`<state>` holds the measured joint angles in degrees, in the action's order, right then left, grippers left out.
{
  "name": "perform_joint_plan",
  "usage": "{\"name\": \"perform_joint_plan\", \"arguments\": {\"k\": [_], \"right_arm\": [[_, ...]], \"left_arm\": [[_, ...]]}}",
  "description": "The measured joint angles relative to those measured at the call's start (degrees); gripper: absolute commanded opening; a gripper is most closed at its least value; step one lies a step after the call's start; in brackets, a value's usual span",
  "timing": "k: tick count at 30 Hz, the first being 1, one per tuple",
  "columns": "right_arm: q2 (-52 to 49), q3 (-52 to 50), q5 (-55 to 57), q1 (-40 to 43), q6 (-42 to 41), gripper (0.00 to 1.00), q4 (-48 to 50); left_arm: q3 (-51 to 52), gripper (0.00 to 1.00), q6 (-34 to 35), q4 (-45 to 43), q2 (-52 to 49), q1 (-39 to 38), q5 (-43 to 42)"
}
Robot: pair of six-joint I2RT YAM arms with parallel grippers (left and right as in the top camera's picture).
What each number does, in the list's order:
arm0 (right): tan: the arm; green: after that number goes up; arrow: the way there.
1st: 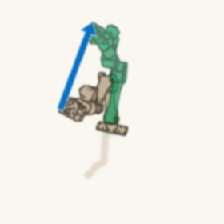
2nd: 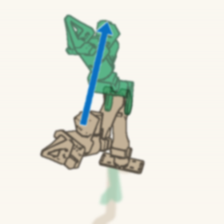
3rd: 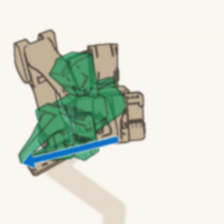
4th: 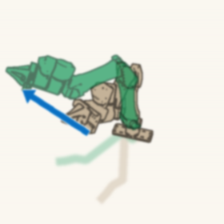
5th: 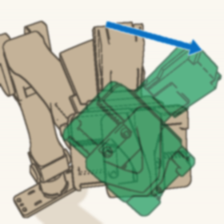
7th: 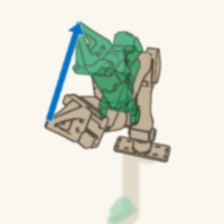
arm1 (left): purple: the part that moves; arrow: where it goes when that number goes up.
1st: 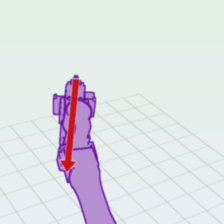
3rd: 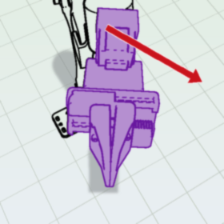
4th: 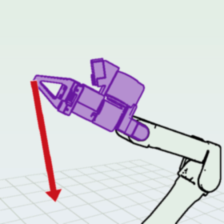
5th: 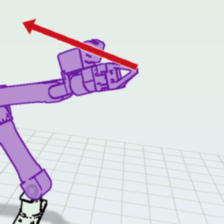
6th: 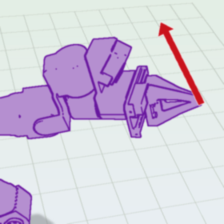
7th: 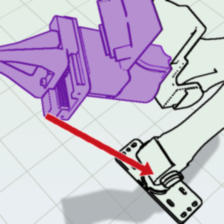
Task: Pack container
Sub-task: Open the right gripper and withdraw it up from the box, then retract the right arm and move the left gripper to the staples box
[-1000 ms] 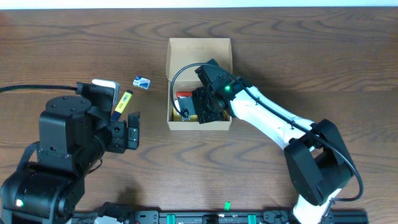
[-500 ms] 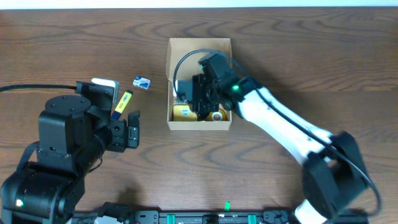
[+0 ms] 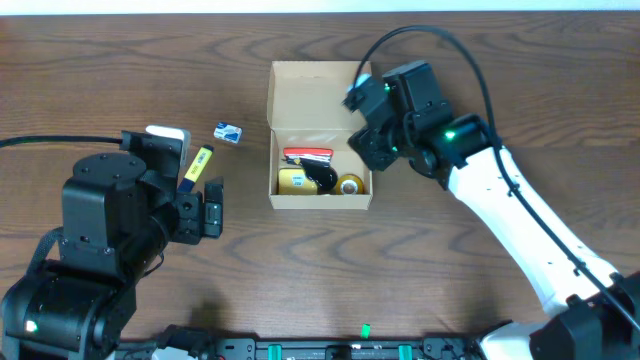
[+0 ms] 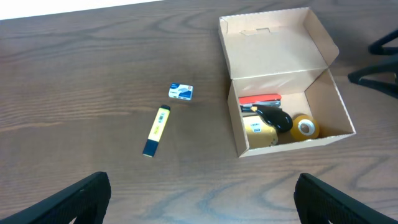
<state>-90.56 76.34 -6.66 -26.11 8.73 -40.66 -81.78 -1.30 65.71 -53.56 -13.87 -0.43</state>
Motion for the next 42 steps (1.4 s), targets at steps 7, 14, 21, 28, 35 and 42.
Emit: {"name": "perform_joint_plan", "arguments": {"k": [7,14,21,28,35,42], "right_arm": [[-2.29,0.00,5.68,0.24,-16.11,0.59,-1.53],[-6.27,0.00,6.69,0.24,-27.61,0.56,-5.62],[-12.26,0.00,6.19,0.22,-30.71,0.49,-5.14],[-14.82,-0.02,7.52,0.15,-28.79,0.41,-2.93],[-14.82,0.00,11.58,0.04,-25.53,0.41,-1.92],[-14.82,0.00,12.33,0.04,-23.78,0.56,-1.95]], "left_arm": [[0.00,0.95,0.02,0.00,0.00,0.00,0.00],[0.00,0.95,0.00,0.00,0.00,0.00,0.00],[0.00,0.95,0.00,0.00,0.00,0.00,0.00],[0.00,0.95,0.02,0.00,0.00,0.00,0.00],[0.00,0.95,0.02,0.00,0.00,0.00,0.00],[0.00,0.95,0.02,0.00,0.00,0.00,0.00]]}}
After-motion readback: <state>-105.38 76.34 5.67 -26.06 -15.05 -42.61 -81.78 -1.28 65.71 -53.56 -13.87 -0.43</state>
